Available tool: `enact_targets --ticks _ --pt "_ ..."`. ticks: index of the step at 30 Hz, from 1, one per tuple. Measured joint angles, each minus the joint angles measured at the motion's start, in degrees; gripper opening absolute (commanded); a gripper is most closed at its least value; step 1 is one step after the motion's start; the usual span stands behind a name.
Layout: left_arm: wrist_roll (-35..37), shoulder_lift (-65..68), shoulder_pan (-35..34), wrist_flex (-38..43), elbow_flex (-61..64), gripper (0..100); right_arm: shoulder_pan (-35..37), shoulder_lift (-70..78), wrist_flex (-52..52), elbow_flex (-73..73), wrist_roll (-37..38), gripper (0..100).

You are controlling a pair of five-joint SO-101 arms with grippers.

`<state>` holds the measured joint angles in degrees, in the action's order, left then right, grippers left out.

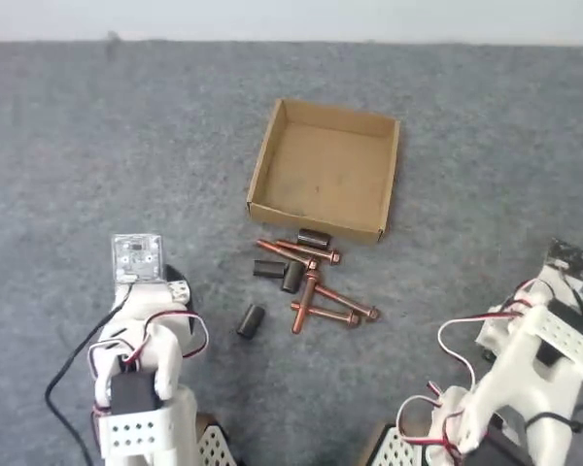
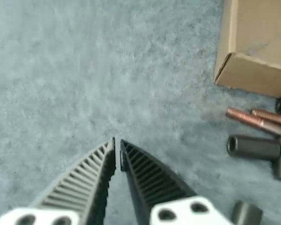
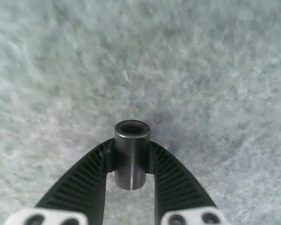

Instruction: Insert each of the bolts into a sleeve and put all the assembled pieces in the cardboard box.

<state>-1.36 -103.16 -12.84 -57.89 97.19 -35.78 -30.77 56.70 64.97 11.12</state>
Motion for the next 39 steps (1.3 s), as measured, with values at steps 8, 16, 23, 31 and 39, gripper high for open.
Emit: enact_targets --ticks 8,16,23,31,39 --pt "-8.9 0.0 3.1 5.5 -2.9 5 -1.1 0.0 0.0 0.7 0.6 0.6" --pt "-9.1 0.0 6.8 3.2 -11.7 7 -1.1 0.0 -0.2 0.7 0.6 0.6" --pt "-9.1 3.3 6.7 3.2 -17.7 7 -1.1 0.0 -0.2 0.7 0.6 0.6" --pt "-9.1 26.7 9.6 -8.2 -41.7 7 -1.1 0.0 -0.2 0.7 0.6 0.6" --pt "-7.0 41.5 21.4 -14.5 -52.6 7 -1.1 0.0 -0.2 0.7 0.6 0.6"
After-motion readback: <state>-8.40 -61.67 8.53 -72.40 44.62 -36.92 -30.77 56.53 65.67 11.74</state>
